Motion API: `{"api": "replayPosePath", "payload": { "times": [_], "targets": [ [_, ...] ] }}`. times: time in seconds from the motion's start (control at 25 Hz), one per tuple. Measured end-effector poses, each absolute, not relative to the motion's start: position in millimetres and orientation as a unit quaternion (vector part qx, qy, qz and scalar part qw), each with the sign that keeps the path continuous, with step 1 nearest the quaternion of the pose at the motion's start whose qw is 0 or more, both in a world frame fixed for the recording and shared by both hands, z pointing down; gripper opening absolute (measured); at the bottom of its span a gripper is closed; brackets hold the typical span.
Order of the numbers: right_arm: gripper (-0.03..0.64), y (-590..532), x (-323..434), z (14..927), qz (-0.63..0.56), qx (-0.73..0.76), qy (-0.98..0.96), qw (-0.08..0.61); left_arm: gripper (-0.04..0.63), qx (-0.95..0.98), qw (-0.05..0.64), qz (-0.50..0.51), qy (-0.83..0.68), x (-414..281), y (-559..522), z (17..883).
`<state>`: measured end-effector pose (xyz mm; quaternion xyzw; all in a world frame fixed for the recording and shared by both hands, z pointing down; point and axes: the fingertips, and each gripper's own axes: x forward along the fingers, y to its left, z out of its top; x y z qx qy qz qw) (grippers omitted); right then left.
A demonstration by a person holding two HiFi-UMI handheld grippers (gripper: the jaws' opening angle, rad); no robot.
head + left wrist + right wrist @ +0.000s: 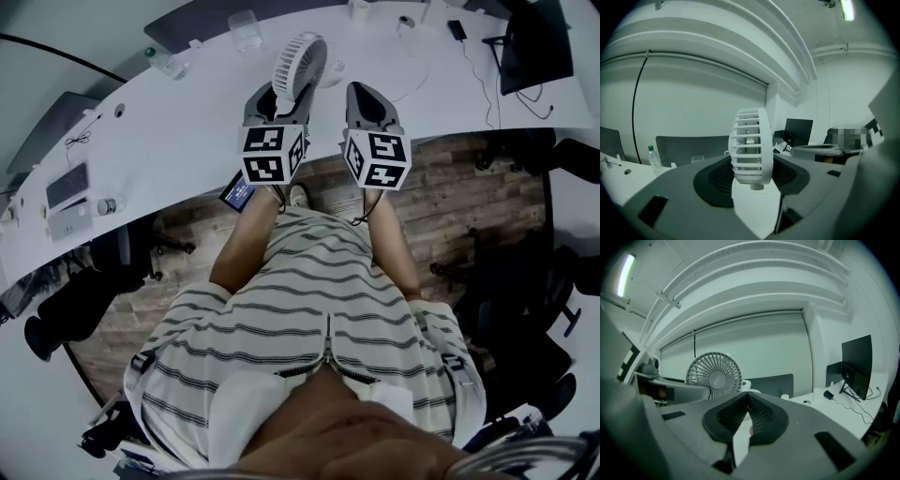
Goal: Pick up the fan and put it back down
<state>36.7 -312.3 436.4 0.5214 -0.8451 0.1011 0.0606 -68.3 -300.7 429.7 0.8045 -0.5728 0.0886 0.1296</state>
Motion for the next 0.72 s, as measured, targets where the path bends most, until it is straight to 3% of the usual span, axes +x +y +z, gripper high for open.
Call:
{"api": "replayPosePath", "payload": {
  "times": [0.72],
  "targets": [
    [0.011, -311.2, 42.1, 433.5, 0.099, 0.519, -0.847, 0.059, 0.227, 0.807, 0.114, 0.076, -0.575, -59.1, -301.3, 424.5]
  ]
}}
